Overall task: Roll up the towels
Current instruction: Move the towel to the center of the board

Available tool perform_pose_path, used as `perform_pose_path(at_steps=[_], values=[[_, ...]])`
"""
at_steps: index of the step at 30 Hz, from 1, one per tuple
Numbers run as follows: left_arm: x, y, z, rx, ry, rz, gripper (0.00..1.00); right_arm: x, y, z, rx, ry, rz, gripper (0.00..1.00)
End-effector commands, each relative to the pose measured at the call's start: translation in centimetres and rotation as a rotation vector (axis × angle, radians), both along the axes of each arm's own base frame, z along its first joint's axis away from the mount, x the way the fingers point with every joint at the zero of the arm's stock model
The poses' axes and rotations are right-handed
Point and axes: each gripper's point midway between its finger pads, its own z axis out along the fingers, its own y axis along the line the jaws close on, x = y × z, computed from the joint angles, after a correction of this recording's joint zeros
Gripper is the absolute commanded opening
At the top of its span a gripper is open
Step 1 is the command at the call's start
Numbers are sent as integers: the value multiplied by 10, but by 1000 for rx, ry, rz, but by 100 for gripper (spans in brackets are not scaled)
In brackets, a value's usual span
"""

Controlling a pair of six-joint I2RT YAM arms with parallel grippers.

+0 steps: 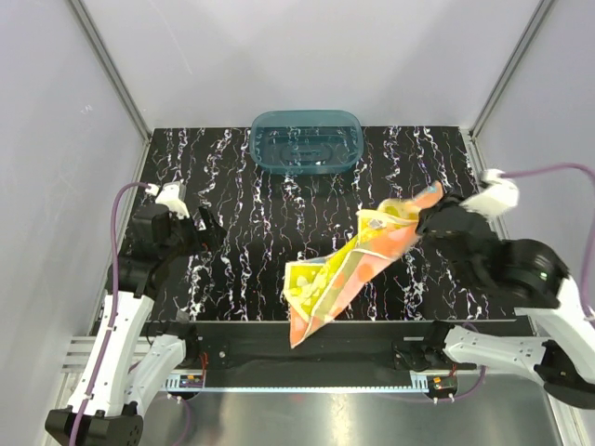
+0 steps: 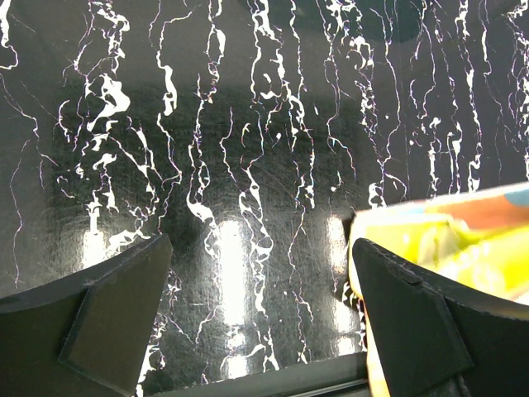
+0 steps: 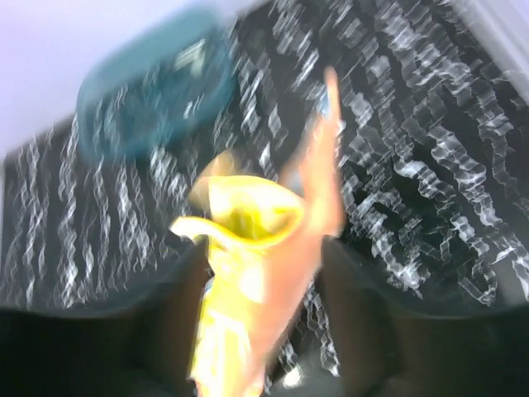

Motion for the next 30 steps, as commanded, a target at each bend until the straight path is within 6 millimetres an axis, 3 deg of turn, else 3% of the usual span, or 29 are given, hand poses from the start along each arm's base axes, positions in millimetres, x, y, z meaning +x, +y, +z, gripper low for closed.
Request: perform_pose_path(at_steps=[1,2,3,5,6,7,8,9,10,11,13,14,15,16,17,20,22,23,24,25,27,30], values=[[6,-1,14,-9,-50,3,99,-14,-84,2,-222,-20,-287,70],[6,-1,12,-9,-44,2,99,-18,-99,9,-208,-61,-331,94],[6,-2,11,-10,-41,-1,99,-22,-108,10,-177,-76,-367,100],[7,-3,11,-11,-39,-6,99,-29,-121,16,-80,-129,-411,100],[7,-3,10,-12,-35,-10,99,-27,-118,19,-77,-140,-390,100],[7,-4,10,-15,-32,-12,99,-19,-99,10,-96,-106,-298,100],[7,-5,10,-15,-31,-15,99,-1,-70,20,-149,-129,-167,100],[7,-5,9,-14,-30,-17,99,9,-44,13,-175,-104,-58,100],[7,-5,10,-16,-31,-20,99,17,-18,-5,-201,-50,37,100],[7,-6,9,-17,-30,-21,99,27,22,-38,-220,82,140,99],[7,-6,10,-18,-32,-23,99,33,63,-80,-237,237,256,88],[6,-5,9,-16,-30,-20,99,33,102,-110,-197,332,346,82],[7,-4,10,-14,-34,-13,99,32,123,-122,-170,353,393,75],[7,-4,11,-13,-39,-12,99,24,144,-142,-141,395,467,73],[6,-3,11,-11,-41,-8,99,29,170,-149,-92,374,496,72],[5,-3,12,-13,-45,-10,99,21,214,-178,-59,437,596,71],[6,-4,13,-16,-45,-14,99,9,247,-178,-58,442,690,72],[6,-5,12,-19,-41,-19,99,7,261,-196,-106,476,722,72],[6,-5,11,-17,-37,-20,99,1,282,-187,-108,456,772,73],[6,-5,11,-18,-37,-19,99,-2,291,-205,-161,493,793,74],[7,-5,11,-15,-34,-18,99,-3,309,-206,-174,490,825,75],[6,-3,12,-10,-41,-6,99,-7,321,-228,-191,542,843,77]])
